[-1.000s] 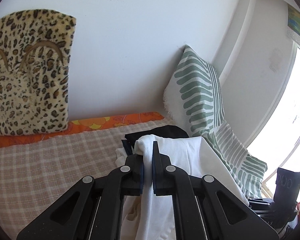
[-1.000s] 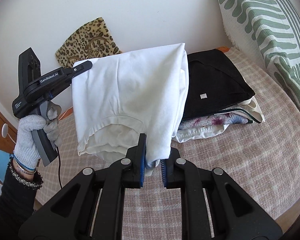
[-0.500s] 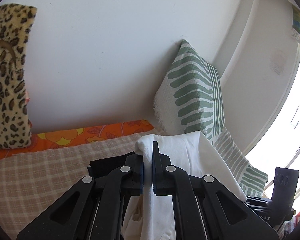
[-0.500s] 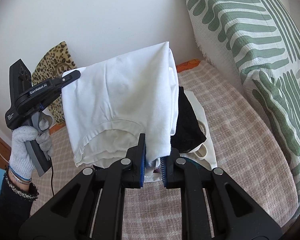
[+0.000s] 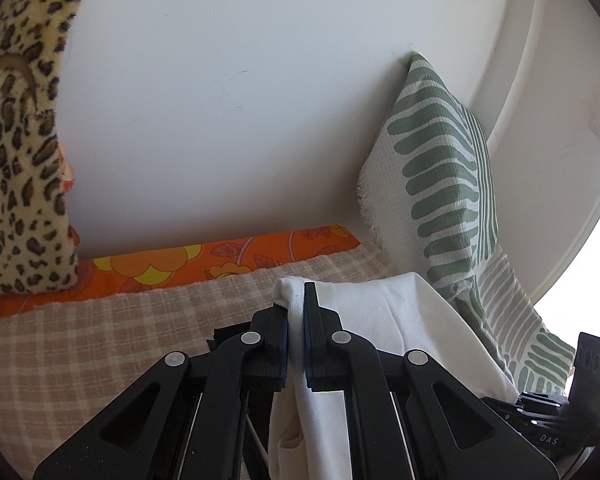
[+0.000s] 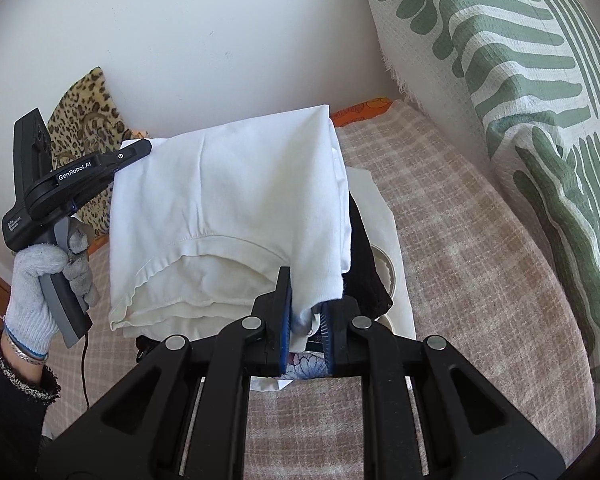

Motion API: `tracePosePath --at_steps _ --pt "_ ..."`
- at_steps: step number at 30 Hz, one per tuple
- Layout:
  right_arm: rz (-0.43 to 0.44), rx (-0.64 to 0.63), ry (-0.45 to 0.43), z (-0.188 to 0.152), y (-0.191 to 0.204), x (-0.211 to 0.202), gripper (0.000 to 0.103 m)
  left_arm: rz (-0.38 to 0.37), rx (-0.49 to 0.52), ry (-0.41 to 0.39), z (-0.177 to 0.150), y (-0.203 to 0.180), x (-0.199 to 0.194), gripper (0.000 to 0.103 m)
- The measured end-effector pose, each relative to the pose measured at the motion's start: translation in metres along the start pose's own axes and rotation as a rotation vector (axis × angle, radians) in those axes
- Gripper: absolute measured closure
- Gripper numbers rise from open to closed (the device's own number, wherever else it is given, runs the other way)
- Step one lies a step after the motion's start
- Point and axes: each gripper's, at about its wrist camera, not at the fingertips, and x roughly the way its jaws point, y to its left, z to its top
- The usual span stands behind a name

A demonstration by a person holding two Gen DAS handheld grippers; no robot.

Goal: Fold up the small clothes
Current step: 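Carry the held folded shirt with the right gripper onto the clothes stack, then lower the shirt onto the stack and open the right gripper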

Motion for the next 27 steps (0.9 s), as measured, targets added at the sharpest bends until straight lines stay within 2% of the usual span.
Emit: tracePosePath --at_steps 5,9,16,19,20,27 --pt "-0.016 -0.004 0.004 -0.001 0.001 0.001 0.089 0.079 0.082 0.011 -0.005 -0.004 0.007 0.098" --pt "-0.032 -0.001 0.005 -0.001 0.001 0.002 0.089 0.154 0.146 0.007 -0.007 -0.012 0.011 0.094" --pt "-0.068 0.016 0.012 -0.005 -0.001 0.002 0.089 0.217 0.221 -0.018 -0.007 -0.024 0.006 0.088" --pt "-0.09 0.017 0.006 -0.006 -0.001 -0.001 0.088 0.222 0.215 -0.023 -0.005 -0.023 0.001 0.079" --pt "-0.099 0.02 0.001 -0.006 -0.001 -0.002 0.083 0.223 0.215 -0.026 -0.005 -0.023 -0.001 0.075" --pt "-0.144 0.026 -0.009 -0.006 0.005 -0.014 0.078 0.205 0.203 -0.037 -0.006 -0.023 -0.021 0.075"
